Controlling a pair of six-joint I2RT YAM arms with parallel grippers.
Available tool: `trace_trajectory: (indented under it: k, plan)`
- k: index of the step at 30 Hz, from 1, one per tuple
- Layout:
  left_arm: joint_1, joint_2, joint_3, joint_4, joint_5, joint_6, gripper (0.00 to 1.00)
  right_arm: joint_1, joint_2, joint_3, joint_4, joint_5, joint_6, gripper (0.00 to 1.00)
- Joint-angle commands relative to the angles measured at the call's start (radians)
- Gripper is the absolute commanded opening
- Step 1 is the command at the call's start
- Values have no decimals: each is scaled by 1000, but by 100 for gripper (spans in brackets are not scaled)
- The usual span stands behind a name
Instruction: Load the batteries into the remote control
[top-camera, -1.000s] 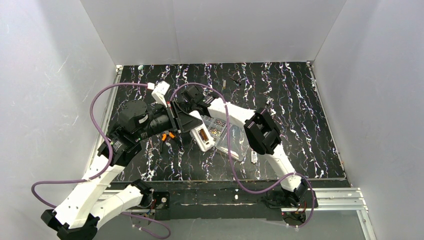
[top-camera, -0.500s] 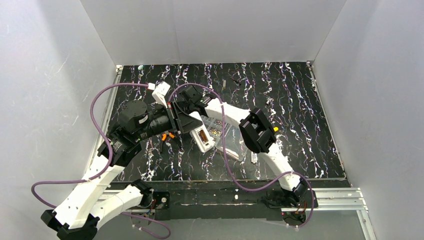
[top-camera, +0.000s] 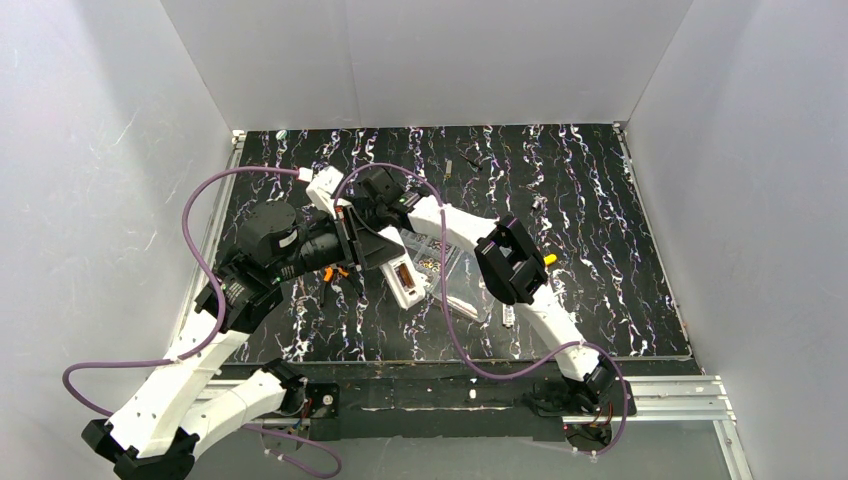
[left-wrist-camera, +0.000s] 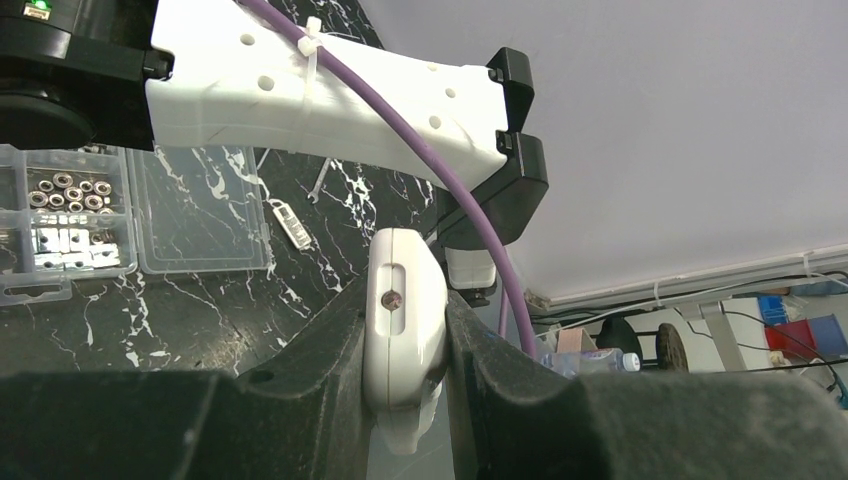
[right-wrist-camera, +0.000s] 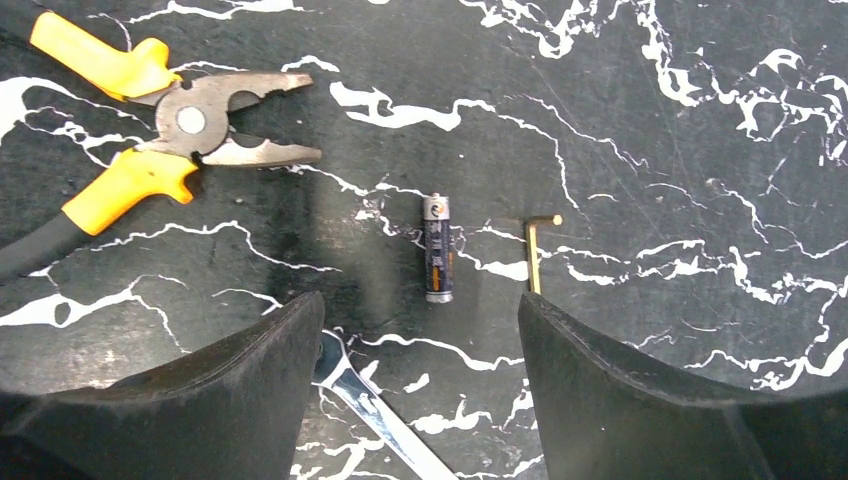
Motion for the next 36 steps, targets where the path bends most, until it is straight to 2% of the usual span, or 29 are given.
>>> trace_trajectory:
  k: [1,20,36]
  plan:
    - [5,-18,20,26,35,23,0,-9,22,40,24,10,-18,78]
    - [5,-22,10,22,33,32,0,9,34,36,-4,53,-72,76]
    - [5,-23,8,14,30,40,0,9,39,25,-10,63,-117,70]
